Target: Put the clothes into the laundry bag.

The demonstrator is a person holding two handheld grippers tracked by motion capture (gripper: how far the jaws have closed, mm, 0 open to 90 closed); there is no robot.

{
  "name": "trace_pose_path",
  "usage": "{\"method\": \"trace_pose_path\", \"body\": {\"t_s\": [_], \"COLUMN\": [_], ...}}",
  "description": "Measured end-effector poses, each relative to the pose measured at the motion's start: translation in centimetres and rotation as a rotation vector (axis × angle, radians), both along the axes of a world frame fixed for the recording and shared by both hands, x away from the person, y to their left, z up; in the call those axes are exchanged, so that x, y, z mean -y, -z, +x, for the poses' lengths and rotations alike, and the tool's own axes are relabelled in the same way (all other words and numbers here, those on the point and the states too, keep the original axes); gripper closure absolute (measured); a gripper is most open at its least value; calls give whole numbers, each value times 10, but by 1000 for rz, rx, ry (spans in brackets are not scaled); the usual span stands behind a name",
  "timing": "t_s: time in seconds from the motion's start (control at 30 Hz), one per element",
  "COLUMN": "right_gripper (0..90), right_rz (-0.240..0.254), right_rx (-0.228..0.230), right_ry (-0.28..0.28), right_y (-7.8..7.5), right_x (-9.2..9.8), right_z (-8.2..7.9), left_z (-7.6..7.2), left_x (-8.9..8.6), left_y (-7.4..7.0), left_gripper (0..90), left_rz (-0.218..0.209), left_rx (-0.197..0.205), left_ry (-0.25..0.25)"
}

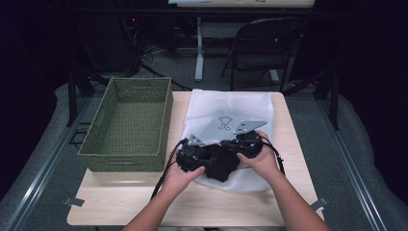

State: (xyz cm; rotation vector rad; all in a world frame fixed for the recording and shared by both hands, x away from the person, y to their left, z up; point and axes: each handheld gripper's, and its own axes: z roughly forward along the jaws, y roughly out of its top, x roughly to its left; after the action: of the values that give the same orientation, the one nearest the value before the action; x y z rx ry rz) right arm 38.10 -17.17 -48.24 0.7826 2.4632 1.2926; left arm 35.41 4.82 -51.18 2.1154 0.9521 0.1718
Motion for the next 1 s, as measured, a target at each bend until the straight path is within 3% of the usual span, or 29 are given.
{"method": "trace_pose_path", "body": {"t_s": [0.23, 0.67, 1.0], "right_gripper": [893, 893, 893], "right_rz": [-5, -8, -10], "right_rx": [1, 4, 6], "right_ry": [0, -3, -4], "right_y": [0, 0, 0], "right_x": [0, -1, -2], "right_z": [-1, -1, -2], "left_z": [-2, 1, 0], "left_x": [-4, 2, 4], "left_y": [11, 39, 49], "left_gripper": [330, 313, 427], "left_rz": [32, 94, 115], "left_rx": [-23, -73, -43], "left_ry": [0, 3, -5]}}
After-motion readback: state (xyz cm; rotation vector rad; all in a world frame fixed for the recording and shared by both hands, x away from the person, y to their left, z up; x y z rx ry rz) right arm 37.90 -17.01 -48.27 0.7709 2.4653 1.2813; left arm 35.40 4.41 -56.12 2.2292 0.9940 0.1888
